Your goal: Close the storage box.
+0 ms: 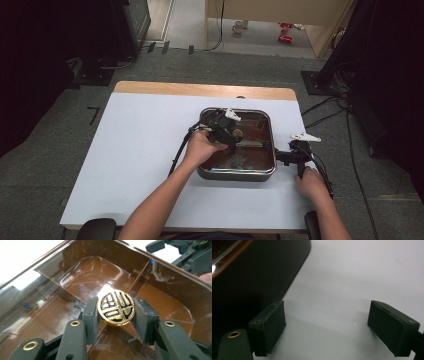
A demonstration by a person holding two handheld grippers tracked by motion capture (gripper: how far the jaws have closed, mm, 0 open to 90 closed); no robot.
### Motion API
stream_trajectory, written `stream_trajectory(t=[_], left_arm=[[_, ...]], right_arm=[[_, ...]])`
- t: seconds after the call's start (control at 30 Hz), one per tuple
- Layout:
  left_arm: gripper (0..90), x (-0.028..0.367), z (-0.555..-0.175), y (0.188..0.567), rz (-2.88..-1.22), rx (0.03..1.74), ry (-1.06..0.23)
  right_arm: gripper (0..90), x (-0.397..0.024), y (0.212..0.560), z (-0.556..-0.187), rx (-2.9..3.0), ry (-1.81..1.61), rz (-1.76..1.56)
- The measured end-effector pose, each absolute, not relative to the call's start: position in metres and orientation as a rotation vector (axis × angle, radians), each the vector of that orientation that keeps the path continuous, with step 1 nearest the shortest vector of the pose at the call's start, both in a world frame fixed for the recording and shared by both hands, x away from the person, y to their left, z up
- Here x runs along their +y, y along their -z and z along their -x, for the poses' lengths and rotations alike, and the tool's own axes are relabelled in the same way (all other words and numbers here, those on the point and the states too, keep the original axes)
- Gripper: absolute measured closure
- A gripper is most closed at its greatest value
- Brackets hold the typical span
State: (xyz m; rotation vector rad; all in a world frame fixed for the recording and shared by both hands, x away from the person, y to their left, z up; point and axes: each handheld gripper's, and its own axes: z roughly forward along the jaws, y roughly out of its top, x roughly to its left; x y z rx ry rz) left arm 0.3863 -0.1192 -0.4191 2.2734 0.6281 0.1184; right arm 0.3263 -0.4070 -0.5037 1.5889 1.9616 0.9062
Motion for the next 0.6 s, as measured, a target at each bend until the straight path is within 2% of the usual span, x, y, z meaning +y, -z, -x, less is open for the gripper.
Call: stream_trajectory(t=[0.37,0.6], left_arm=[[58.1,-0.1183,-0.3874,0.4214,-2.270,0.626,-0.104],[45.5,-0.1144,-0.3868,0.4154,-2.229,0.625,-0.059]], right_arm=[[14.4,-0.4071,0.5038,-0.3263,1.962,-0.907,-1.586],[14.4,-0.4072,0.5038,-0.3263,1.962,-0.907,-1.585]])
